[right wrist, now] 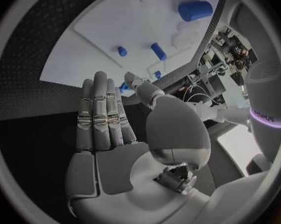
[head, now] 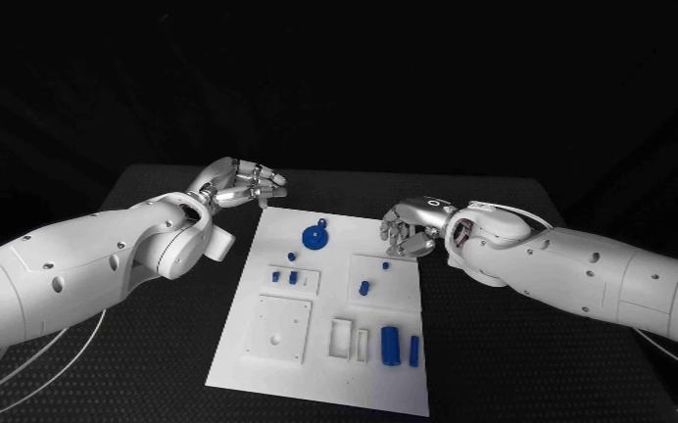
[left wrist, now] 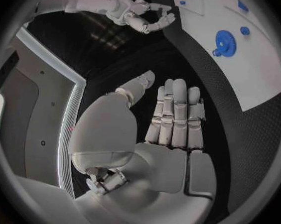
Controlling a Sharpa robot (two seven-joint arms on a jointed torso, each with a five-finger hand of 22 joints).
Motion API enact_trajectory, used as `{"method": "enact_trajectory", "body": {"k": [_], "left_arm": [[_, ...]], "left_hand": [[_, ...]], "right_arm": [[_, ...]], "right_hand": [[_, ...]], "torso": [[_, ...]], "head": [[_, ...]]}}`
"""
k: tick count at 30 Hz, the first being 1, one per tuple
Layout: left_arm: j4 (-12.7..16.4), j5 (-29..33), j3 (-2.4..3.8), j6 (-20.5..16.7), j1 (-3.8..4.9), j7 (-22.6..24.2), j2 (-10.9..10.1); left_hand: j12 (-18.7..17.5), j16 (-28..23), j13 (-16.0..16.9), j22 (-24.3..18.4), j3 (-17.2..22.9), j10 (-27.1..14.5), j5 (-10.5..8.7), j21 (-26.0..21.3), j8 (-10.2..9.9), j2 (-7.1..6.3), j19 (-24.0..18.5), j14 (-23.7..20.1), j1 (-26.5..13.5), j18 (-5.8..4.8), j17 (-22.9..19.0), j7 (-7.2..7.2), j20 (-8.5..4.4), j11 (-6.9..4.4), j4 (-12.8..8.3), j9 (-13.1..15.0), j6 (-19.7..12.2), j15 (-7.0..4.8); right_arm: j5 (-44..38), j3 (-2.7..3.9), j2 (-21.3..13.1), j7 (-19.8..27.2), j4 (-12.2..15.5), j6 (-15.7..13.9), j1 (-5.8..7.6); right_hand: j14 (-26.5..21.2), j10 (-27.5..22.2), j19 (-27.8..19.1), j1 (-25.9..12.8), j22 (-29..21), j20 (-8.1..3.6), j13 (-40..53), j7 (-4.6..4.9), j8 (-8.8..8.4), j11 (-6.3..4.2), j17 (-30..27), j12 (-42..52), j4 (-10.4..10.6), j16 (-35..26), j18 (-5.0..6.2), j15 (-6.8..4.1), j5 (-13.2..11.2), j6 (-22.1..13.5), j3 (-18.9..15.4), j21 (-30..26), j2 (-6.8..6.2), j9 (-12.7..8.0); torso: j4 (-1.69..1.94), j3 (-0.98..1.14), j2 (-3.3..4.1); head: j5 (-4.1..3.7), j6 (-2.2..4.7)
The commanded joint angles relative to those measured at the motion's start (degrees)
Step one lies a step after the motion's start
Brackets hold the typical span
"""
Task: Assemble the parts on the task board
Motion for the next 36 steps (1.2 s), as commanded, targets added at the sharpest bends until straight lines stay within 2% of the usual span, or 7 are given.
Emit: {"method": "enact_trajectory", "body": {"k": [1, 7, 10, 17, 25, 30, 36], "left_arm": [[0.52, 6.11, 0.02, -0.68, 0.10, 2.69, -0.08], [0.61, 7.67, 0.02, -0.22, 0.08, 2.82, -0.07], [0.68, 7.96, 0.01, -0.20, 0.08, 2.80, -0.10], [0.64, 8.33, 0.01, 0.06, 0.08, 2.55, -0.09], [0.40, 8.33, 0.01, 0.21, 0.08, 1.84, 0.02], [0.38, 8.34, 0.01, 0.67, 0.08, 1.52, 0.17], [0.32, 8.35, 0.01, 0.77, 0.08, 1.46, 0.21]], "left_hand": [[0.22, -0.34, 0.08, -0.09, -0.18, -0.48, 0.03, -0.24, 0.29, 0.25, -0.37, -0.31, -0.16, -0.63, -0.15, 0.05, -1.26, -0.09, -0.08, 0.08, -0.45, -0.01], [0.32, -0.60, 0.13, -0.13, -0.23, -0.66, 0.11, -0.45, 0.33, 0.35, -0.45, -0.35, -0.23, -0.72, -0.26, 0.08, -1.23, -0.03, -0.10, 0.08, -0.51, 0.05], [0.34, -0.68, 0.15, -0.14, -0.27, -0.76, 0.16, -0.52, 0.33, 0.39, -0.46, -0.34, -0.27, -0.76, -0.29, 0.10, -1.22, 0.00, -0.12, 0.07, -0.57, 0.08], [0.36, -0.81, 0.17, -0.15, -0.37, -0.98, 0.19, -0.64, 0.31, 0.41, -0.46, -0.32, -0.38, -0.80, -0.33, 0.16, -1.20, 0.06, -0.13, 0.04, -0.71, 0.12], [0.37, -0.85, 0.18, -0.13, -0.45, -1.20, 0.24, -0.70, 0.31, 0.43, -0.42, -0.23, -0.46, -0.82, -0.33, 0.21, -1.21, 0.11, -0.14, 0.02, -0.81, 0.15], [0.47, -0.57, 0.23, 0.00, -0.59, -1.58, 0.28, -0.60, 0.27, 0.51, 0.00, 0.31, -0.55, -0.75, -0.14, 0.34, -1.29, 0.14, -0.14, -0.04, -1.12, 0.11], [0.51, -0.49, 0.26, 0.06, -0.67, -1.72, 0.25, -0.56, 0.19, 0.49, 0.13, 0.41, -0.61, -0.72, -0.08, 0.42, -1.31, 0.15, -0.13, -0.09, -1.34, 0.10]], "right_arm": [[-8.29, -0.29, -0.06, -3.40, 0.91, -0.32, -0.13], [-11.91, -1.16, -0.20, -5.55, 3.09, 0.66, -0.74], [-13.16, -1.51, -0.23, -6.43, 3.38, 0.94, -0.89], [-14.41, -1.68, 0.04, -7.40, 2.95, 0.97, -1.03], [-14.13, -1.92, 1.37, -7.28, 1.56, 0.84, -1.51], [-14.04, -1.99, 1.81, -7.23, 1.18, 0.97, -1.55], [-13.88, -2.10, 2.35, -6.92, 0.64, 1.35, -1.90]], "right_hand": [[0.48, 0.45, 0.77, -0.05, 0.08, -0.27, 0.00, -0.04, 0.18, -0.16, 0.47, 0.02, 0.00, 0.49, 0.34, -0.14, -0.29, 0.58, 0.31, 0.22, -0.65, 0.00], [0.87, 0.31, 1.85, -0.26, 0.28, -0.73, -0.18, -0.15, -0.02, -0.12, 1.35, -0.57, 0.05, 1.46, 0.34, -0.31, -0.94, 0.92, 0.57, 0.52, -1.47, -0.12], [0.59, -0.11, 1.85, -0.36, 0.30, -0.74, -0.35, -0.24, -0.05, 0.06, 1.55, -1.04, 0.16, 1.55, 0.34, -0.20, -1.59, 1.21, 0.97, 0.38, -2.04, -0.14], [0.28, -0.44, 1.83, 0.04, 0.64, -0.63, -0.59, -0.25, -0.45, 0.32, 1.66, -1.90, 1.15, 1.51, 0.34, 0.01, -4.46, 1.53, 4.15, 0.13, -3.71, -0.38], [0.39, -0.39, 1.99, 0.11, 0.88, -0.70, -0.62, -0.28, -0.55, 0.32, 1.72, -2.07, 1.59, 1.61, 0.34, -0.01, -4.53, 1.66, 5.20, 0.22, -3.88, -0.44], [0.32, -0.54, 1.86, 0.28, 1.15, -0.66, -0.74, -0.47, -0.48, 0.41, 1.69, -2.39, 2.13, 1.59, 0.34, 0.07, -5.28, 2.12, 6.56, 0.17, -3.89, -0.43], [0.37, -0.55, 1.91, 0.56, 1.29, -0.68, -0.78, -0.58, -0.41, 0.42, 1.70, -2.51, 2.46, 1.63, 0.34, 0.06, -5.88, 2.41, 7.51, 0.18, -3.63, -0.41]], "torso": [[0.06, -0.06, -0.37], [0.08, -0.11, -0.72], [0.10, -0.12, -0.72], [0.06, -0.06, -0.55], [0.13, 0.04, -0.50], [0.25, -0.05, -0.48], [0.11, -0.06, -0.53]], "head": [[0.00, -0.24], [0.08, -0.87], [0.01, -0.89], [0.15, -0.83], [0.63, -1.06], [0.67, -1.18], [0.95, -1.28]]}}
